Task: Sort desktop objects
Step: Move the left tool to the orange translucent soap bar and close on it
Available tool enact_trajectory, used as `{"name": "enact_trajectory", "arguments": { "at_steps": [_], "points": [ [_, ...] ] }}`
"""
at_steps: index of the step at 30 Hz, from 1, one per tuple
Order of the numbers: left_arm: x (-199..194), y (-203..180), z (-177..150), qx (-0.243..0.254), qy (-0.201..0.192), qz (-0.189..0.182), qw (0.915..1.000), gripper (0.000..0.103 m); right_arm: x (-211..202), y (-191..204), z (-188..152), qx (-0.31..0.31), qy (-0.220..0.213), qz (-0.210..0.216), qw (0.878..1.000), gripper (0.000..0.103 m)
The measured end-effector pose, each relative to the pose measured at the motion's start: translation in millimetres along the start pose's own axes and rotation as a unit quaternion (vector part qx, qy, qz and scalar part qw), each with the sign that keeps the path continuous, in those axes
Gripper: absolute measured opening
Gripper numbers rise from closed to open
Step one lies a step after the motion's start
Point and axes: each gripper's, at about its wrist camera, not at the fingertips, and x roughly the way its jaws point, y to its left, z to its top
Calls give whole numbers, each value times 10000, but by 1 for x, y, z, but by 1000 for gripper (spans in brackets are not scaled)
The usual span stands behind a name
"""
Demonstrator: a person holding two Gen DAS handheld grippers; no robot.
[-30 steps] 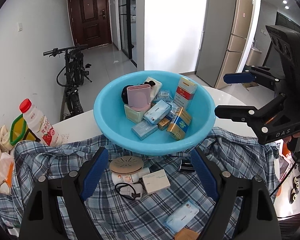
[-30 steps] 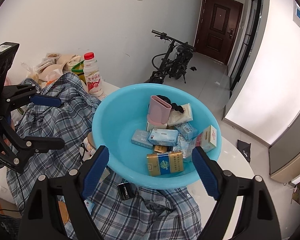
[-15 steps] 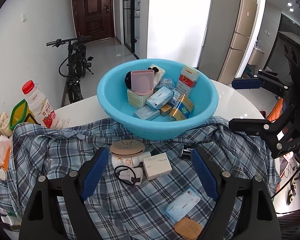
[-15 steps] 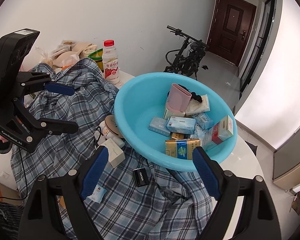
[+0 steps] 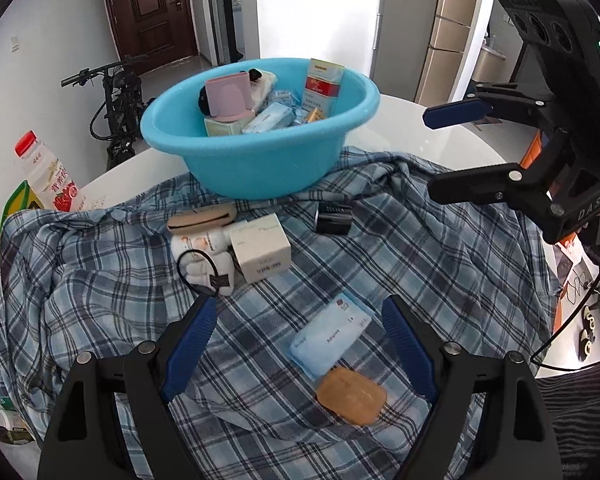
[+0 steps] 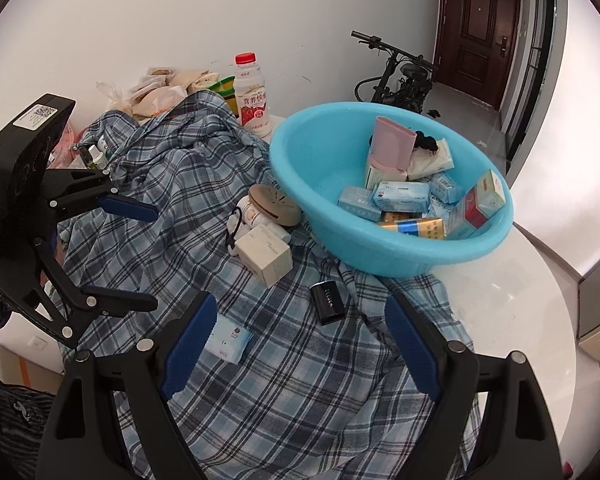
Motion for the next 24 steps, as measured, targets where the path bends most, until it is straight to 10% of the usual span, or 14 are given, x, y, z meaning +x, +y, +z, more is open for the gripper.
{"name": "enact_trajectory", "arguments": {
  "at_steps": [24],
  "points": [
    [53, -35, -83, 23, 710, -611, 9956, 86, 39, 34, -92, 189, 428, 369, 9982, 85]
  ]
}}
